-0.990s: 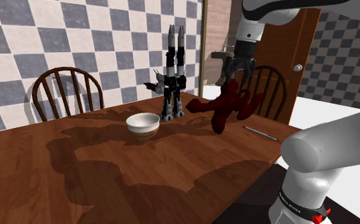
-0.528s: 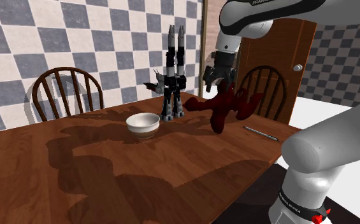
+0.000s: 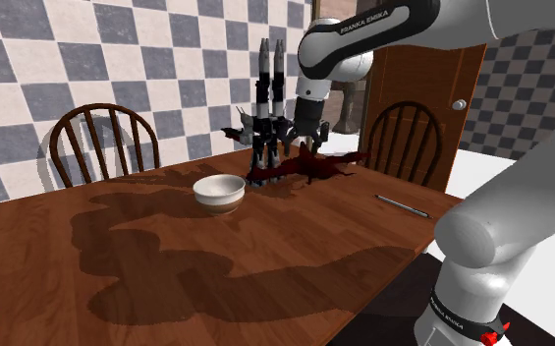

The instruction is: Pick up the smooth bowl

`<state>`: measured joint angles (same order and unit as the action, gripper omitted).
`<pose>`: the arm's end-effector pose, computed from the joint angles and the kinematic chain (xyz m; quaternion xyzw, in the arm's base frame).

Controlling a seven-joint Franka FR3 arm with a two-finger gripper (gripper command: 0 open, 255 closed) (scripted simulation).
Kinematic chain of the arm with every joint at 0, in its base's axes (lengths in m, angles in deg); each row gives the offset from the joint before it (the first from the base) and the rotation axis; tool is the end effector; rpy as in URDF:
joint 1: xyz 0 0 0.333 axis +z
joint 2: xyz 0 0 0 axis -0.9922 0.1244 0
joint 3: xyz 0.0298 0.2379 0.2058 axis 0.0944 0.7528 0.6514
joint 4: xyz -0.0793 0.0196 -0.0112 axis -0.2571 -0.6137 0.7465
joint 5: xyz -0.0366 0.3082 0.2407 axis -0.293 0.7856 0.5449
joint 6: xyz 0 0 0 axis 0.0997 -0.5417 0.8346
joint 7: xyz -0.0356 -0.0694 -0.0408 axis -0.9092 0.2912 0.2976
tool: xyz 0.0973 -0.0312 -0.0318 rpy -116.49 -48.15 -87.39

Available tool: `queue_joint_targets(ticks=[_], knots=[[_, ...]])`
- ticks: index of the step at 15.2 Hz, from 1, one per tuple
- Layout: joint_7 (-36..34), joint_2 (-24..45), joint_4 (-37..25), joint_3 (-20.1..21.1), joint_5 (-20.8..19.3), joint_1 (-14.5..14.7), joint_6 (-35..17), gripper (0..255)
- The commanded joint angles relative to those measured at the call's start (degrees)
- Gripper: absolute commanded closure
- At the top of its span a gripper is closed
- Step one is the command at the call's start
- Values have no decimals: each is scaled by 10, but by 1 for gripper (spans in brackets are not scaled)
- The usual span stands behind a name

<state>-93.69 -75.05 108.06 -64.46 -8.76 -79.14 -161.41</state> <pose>0.4017 0.1652 0.5265 -0.9973 -0.0020 -0.0400 0.0614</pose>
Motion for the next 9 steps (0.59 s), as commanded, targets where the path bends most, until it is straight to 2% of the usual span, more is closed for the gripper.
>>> queue_joint_targets(ticks=[1,9], knots=[[-22,46,-23,19,-1,1,-26,0],[-111,213,-119,78,-42,10,-102,0]])
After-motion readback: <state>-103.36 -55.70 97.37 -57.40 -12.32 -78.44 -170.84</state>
